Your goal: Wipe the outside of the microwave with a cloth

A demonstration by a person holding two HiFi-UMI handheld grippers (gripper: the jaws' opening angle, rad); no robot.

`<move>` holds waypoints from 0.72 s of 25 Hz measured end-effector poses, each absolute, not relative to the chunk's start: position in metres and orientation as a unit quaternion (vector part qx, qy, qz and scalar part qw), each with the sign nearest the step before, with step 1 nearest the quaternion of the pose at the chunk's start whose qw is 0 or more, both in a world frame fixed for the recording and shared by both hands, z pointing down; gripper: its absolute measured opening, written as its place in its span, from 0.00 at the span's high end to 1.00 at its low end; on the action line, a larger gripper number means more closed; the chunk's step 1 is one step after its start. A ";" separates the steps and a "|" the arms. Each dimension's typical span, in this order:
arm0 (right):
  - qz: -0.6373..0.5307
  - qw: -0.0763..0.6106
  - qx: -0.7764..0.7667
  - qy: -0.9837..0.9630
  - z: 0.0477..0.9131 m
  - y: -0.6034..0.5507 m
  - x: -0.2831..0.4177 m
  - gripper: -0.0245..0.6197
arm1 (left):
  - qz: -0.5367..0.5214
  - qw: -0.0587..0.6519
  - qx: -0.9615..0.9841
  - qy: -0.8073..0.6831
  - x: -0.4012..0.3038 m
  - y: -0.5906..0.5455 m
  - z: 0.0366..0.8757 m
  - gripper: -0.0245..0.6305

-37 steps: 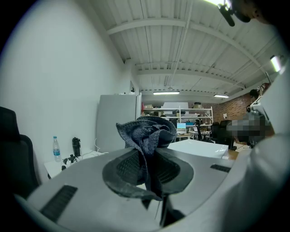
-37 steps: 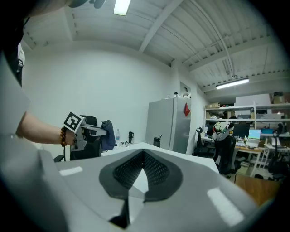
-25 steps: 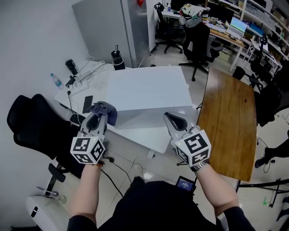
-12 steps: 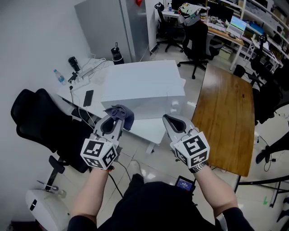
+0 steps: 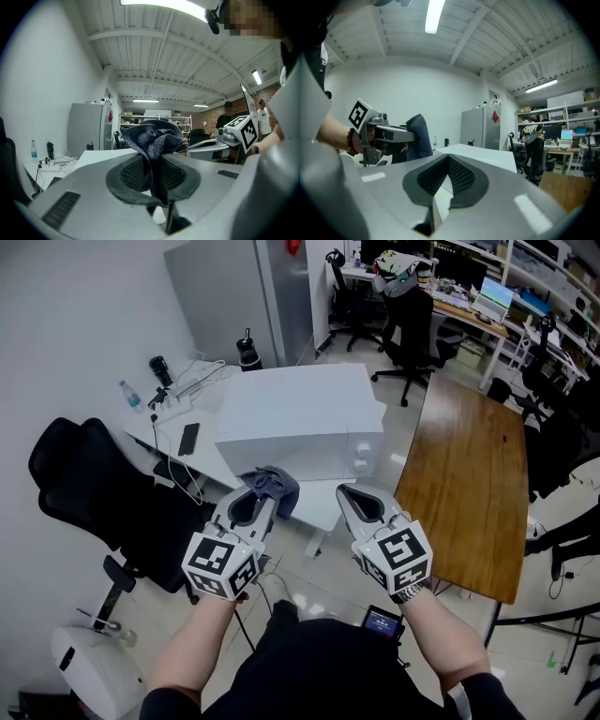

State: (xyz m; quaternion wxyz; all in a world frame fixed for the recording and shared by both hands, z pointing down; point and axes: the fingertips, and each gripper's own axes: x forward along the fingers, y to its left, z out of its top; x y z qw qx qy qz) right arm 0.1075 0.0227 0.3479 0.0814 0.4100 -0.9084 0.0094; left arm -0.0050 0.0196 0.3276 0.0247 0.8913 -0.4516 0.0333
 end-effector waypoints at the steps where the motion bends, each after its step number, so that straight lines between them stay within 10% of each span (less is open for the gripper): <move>1: 0.010 0.081 0.410 -0.909 0.349 0.025 0.108 0.96 | 0.034 0.025 0.892 -0.450 -0.004 0.022 0.328 0.87; 18: 0.011 0.078 0.407 -0.910 0.352 0.040 0.115 0.96 | 0.044 0.029 0.897 -0.438 0.017 0.044 0.335 0.87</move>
